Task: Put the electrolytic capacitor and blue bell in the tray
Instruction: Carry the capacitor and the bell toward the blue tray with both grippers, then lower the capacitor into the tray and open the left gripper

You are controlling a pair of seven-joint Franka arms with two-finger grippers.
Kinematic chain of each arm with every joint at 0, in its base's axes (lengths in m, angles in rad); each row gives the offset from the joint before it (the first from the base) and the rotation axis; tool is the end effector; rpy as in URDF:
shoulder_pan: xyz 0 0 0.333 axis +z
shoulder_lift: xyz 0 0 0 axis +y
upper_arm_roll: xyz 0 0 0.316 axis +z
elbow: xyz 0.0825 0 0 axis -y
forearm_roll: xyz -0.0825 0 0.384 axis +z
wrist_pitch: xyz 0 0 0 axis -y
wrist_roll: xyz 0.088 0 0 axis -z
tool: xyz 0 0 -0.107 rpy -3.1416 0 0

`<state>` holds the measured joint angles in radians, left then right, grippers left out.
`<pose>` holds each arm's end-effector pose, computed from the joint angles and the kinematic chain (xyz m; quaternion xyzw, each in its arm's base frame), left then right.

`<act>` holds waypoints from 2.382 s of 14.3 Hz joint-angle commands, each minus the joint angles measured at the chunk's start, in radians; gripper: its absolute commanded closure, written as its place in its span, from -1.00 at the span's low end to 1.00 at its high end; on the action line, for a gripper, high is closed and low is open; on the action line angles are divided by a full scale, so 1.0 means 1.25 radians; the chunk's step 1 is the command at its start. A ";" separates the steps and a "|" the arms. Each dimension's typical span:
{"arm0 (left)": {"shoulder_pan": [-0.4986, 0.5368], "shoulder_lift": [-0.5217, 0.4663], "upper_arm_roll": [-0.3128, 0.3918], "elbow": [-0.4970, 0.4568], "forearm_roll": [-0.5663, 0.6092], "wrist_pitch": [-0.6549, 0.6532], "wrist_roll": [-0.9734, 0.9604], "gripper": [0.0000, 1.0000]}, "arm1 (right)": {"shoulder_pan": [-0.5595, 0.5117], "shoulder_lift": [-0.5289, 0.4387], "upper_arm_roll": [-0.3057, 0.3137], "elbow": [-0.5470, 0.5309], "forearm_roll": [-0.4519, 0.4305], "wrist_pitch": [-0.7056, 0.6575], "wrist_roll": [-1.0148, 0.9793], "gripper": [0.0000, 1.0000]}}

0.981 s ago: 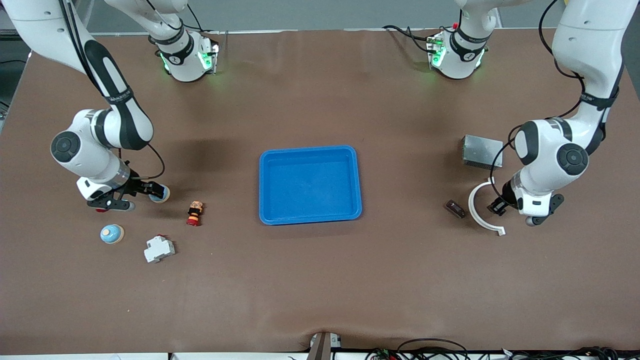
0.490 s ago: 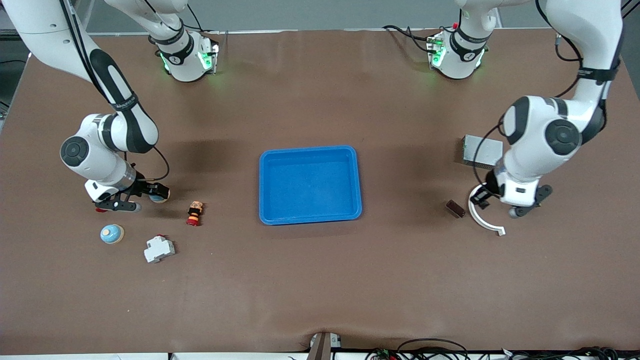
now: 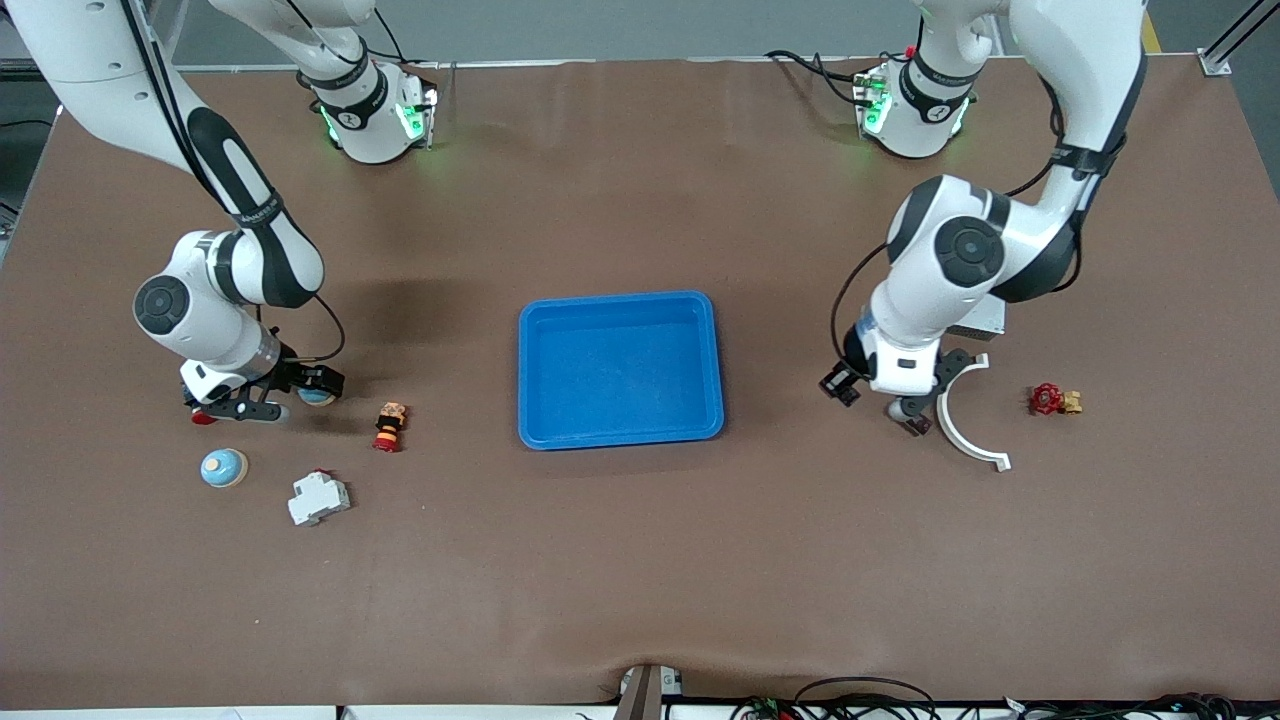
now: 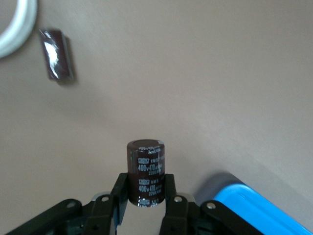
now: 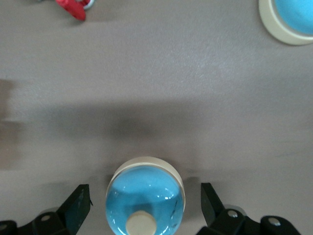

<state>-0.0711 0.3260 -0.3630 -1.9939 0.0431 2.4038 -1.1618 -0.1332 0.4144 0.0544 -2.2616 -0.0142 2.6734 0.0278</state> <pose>0.5608 -0.2496 0.3179 0.9336 0.3519 0.0076 0.0667 0.5351 -0.0409 0.1761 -0.9988 0.0492 0.0007 0.0078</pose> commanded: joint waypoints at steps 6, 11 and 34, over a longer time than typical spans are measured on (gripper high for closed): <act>-0.077 0.051 0.002 0.060 0.018 -0.006 -0.072 1.00 | -0.006 -0.012 0.009 -0.011 -0.006 -0.001 0.005 -0.34; -0.120 0.051 0.003 0.060 0.018 -0.006 -0.072 1.00 | 0.002 -0.027 0.014 -0.002 -0.006 -0.047 0.034 1.00; -0.294 0.295 0.013 0.237 0.042 0.072 -0.306 1.00 | 0.549 0.000 0.014 0.237 0.013 -0.244 1.017 1.00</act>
<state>-0.4257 0.6400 -0.3587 -1.7647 0.0770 2.4946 -1.5026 0.5250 0.3701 0.0837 -2.0202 -0.0050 2.3758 1.2476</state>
